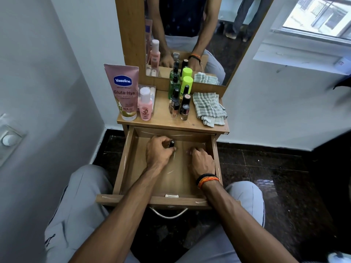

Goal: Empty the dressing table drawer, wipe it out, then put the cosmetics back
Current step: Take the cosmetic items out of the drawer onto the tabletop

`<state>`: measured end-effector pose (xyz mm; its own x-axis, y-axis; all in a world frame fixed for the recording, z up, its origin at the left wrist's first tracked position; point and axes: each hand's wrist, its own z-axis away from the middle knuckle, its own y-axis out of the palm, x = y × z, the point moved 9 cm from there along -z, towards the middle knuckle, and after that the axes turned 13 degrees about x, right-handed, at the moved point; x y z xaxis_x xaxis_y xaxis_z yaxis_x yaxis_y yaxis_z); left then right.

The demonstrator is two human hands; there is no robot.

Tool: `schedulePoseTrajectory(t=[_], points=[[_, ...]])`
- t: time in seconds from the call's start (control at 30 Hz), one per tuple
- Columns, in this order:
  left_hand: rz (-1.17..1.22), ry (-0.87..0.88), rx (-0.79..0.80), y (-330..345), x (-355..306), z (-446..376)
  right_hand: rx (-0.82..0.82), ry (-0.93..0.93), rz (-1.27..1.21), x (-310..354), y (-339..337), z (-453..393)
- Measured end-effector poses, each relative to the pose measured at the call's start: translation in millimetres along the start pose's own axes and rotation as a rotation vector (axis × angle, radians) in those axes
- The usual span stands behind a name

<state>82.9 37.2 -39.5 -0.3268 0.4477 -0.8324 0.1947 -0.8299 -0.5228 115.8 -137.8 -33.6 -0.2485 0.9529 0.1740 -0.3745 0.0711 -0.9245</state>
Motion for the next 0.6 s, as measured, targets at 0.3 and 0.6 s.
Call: schedulePoseTrajectory(t=[0.3,0.6], points=[[0.015,-0.008,-0.017,-6.7,-6.5,7.0,-0.047,0.019,-0.026,-1.2,-4.2,1.6],[0.065,0.158,-0.016,-30.5,-32.1,21.7,-0.414,-0.189,-0.454,0.2,-49.3,29.2]])
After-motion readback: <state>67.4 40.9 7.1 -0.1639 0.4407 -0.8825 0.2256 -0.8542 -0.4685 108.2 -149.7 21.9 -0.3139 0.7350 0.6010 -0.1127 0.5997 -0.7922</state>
